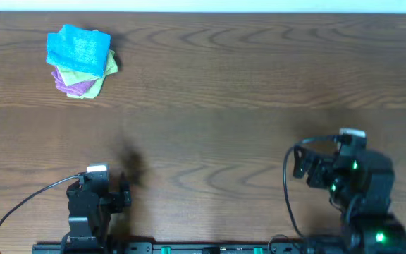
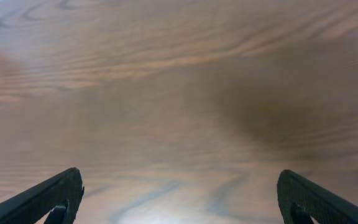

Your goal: Fold the cloth

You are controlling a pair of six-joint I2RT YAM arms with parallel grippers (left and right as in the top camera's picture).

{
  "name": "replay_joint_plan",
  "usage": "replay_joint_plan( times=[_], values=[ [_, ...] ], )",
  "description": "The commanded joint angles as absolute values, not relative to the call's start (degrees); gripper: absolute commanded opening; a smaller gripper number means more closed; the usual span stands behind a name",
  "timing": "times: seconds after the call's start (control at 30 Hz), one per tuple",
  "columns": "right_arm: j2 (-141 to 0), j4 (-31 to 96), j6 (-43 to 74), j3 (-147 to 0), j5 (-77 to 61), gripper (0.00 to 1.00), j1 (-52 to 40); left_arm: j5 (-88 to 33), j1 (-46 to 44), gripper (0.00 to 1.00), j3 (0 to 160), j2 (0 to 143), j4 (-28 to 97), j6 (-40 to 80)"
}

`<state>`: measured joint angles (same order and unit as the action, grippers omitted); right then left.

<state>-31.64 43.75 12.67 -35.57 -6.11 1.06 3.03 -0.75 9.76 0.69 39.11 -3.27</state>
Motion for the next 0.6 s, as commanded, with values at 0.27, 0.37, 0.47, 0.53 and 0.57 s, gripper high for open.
replay_joint_plan(
  times=[0.27,0.37,0.47,0.53,0.57],
  values=[
    [-5.1,37.4,6.6,-12.1,0.2,0.99,1.5,3.4,-0.4,0.95,9.1,0.2,39.2,-4.1],
    [-1.2,37.4,6.1,-9.6,1.2,0.99,1.5,3.4,-0.4,0.95,9.1,0.2,39.2,-4.1],
    [-0.3,37.5,5.1,-8.9,1.7,0.99,1.5,3.4,-0.4,0.95,9.1,0.2,39.2,-4.1],
    [-0.3,37.5,3.2,-8.9,1.7,0.99,1.5,3.4,-0.4,0.95,9.1,0.2,39.2,-4.1],
    [-0.3,37.6,2.3,-8.9,1.7,0.99,1.3,3.4,-0.4,0.95,9.1,0.2,39.2,-4.1]
  ],
)
